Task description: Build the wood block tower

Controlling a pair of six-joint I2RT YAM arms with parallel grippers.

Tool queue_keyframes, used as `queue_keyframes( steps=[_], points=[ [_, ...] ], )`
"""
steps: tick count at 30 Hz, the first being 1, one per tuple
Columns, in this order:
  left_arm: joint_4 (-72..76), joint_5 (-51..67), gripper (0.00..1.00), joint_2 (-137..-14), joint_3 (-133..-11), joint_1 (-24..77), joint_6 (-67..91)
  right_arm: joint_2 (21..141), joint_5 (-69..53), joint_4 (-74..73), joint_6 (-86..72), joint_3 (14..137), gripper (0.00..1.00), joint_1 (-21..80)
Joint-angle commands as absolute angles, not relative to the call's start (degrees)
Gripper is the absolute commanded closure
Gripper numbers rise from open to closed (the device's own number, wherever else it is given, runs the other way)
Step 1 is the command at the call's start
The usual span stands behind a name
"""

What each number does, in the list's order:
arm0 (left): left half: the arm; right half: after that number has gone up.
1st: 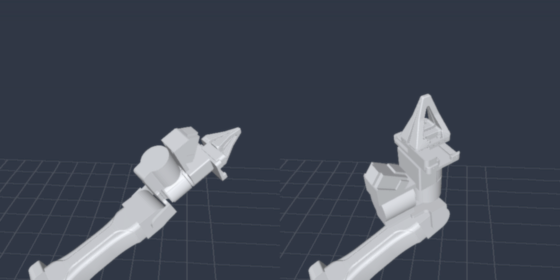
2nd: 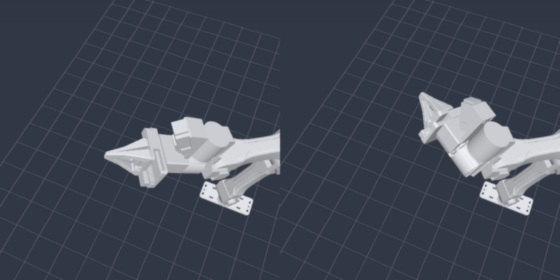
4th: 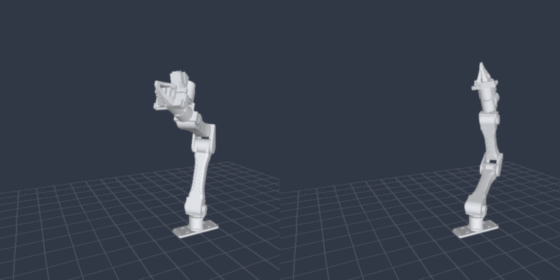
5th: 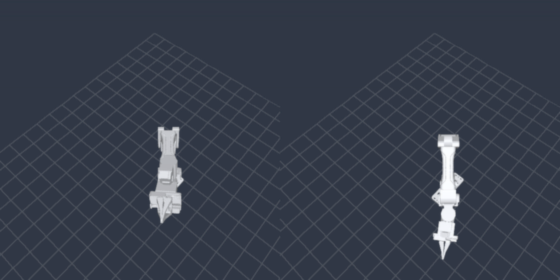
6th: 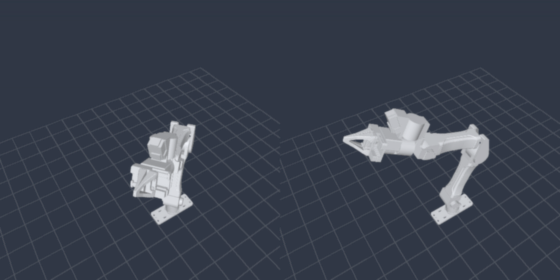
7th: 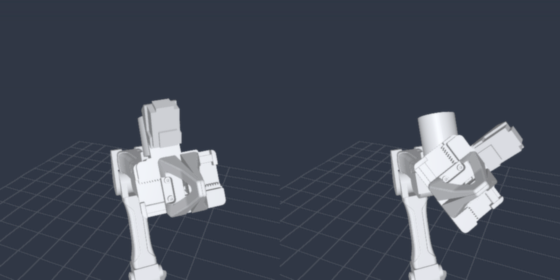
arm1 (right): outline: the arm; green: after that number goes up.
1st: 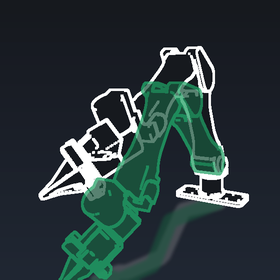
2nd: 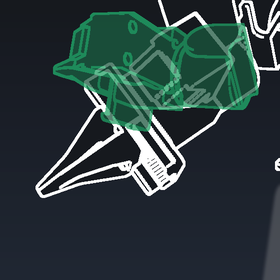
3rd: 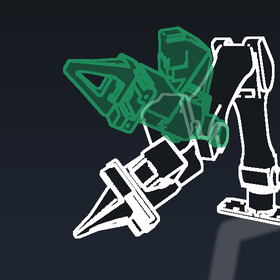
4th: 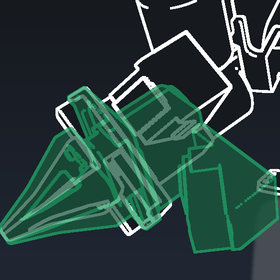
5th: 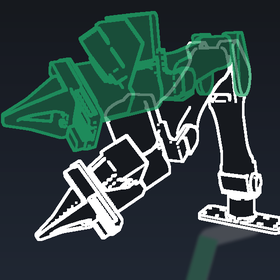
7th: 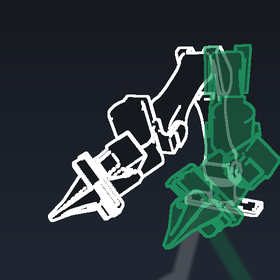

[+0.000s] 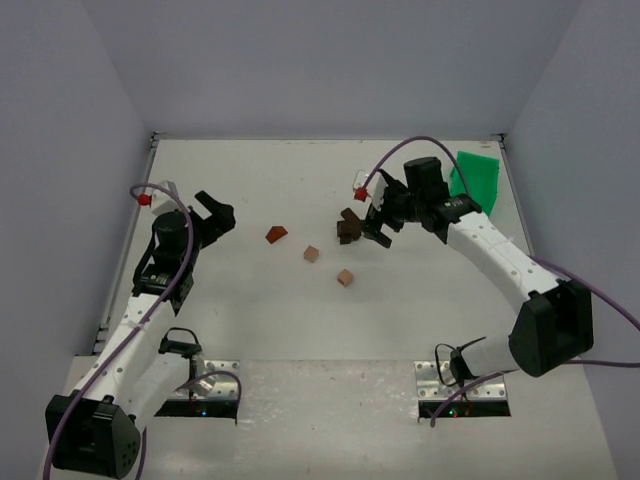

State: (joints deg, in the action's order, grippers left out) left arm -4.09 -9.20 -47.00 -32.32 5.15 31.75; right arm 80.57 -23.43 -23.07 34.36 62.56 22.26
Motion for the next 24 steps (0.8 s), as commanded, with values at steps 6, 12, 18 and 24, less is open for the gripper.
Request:
queue_keyframes(
  steps=[6, 12, 18, 24],
  points=[
    [4.59, -0.79, 0.0, -45.22, -29.39, 4.75, 33.05, 86.61, -19.65, -20.24, 39.3, 61.66, 0.01, 27.89],
    [5.36, -0.53, 0.0, -46.23, -28.83, 4.75, 33.92, 95.09, -17.14, -15.56, 35.95, 66.53, 0.01, 27.95],
    [6.63, -0.61, 0.0, -46.64, -28.16, 4.75, 34.01, 100.98, -15.72, -12.83, 34.37, 70.12, 0.04, 28.11],
    [7.1, -1.09, 0.0, -47.59, -28.21, 4.75, 33.93, 105.51, -15.15, -13.84, 35.02, 72.76, 0.05, 28.11]
  ],
)
